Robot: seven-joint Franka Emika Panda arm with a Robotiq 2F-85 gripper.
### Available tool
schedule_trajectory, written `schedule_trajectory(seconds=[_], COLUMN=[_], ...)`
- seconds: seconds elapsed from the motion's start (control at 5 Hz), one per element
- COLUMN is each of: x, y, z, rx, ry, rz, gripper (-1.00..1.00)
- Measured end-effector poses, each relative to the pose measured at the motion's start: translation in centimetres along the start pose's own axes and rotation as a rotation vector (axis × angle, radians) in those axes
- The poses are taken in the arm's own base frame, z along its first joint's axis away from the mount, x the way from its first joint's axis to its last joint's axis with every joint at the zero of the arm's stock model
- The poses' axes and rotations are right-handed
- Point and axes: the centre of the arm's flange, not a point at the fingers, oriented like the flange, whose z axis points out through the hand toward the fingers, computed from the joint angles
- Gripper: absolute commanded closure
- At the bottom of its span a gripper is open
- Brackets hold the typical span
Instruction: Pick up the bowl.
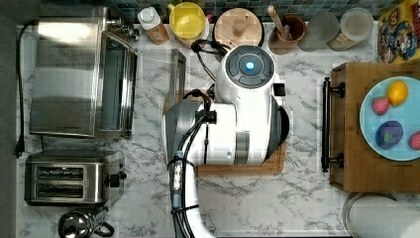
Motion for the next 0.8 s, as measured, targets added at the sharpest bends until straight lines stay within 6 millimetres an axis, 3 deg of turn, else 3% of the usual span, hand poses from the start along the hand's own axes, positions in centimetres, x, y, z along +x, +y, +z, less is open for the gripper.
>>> schedule_trajectory(seconds=[0.6,0.8], x=[0.3,0.2], y=[0.4,2.7], z=[1.4,3.1], rx=[0.036,0.057], ry=[0.058,0.135], rz=[0.004,0.015], gripper=[1.0,1.0])
